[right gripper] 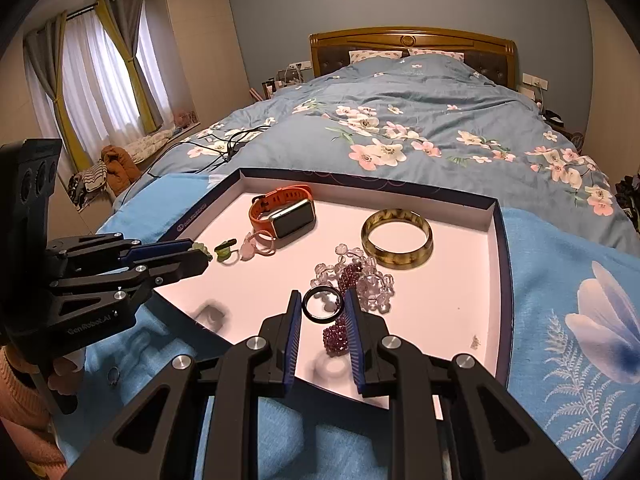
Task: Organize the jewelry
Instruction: 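Carry the green pendant and black ring into the box and open both tools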
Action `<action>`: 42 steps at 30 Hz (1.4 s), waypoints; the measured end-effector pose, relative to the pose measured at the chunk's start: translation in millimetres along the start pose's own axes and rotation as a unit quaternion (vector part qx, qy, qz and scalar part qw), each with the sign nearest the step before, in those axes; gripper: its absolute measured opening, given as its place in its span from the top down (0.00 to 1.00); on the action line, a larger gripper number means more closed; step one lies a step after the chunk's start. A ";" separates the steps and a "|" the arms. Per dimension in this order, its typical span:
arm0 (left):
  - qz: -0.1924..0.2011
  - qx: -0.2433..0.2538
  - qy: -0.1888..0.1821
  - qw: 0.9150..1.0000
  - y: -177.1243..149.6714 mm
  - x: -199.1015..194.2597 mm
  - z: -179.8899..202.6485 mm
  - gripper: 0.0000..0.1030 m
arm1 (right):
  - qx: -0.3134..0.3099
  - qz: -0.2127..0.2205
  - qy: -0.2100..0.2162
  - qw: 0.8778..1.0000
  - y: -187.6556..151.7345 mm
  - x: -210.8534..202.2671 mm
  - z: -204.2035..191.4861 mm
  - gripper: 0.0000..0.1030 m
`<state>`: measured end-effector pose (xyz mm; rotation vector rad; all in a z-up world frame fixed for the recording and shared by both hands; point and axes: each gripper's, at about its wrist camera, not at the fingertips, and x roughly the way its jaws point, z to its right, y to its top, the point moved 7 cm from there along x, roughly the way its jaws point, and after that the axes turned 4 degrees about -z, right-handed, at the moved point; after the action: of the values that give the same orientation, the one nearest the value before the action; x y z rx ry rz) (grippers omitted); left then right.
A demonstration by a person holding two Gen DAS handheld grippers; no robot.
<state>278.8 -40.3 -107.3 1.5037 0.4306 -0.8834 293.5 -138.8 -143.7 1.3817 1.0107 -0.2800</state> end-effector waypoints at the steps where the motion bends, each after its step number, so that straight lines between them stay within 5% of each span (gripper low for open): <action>1: -0.001 -0.001 0.000 1.000 0.3 0.5 -0.3 0.82 | -0.001 0.000 0.000 1.000 -0.1 0.0 -0.2 0.81; 38: -0.037 -0.001 -0.003 0.999 -7.7 24.7 4.4 0.81 | 0.015 -0.024 -0.010 1.000 -5.7 16.8 11.3 0.80; 42: -0.027 -0.001 -0.001 1.000 -6.0 17.2 4.3 0.73 | 0.023 -0.019 -0.010 1.000 -7.1 11.7 13.4 0.79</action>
<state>284.2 -47.5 -123.7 1.4960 0.4717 -0.9257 300.9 -147.9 -158.8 1.3997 1.0195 -0.3457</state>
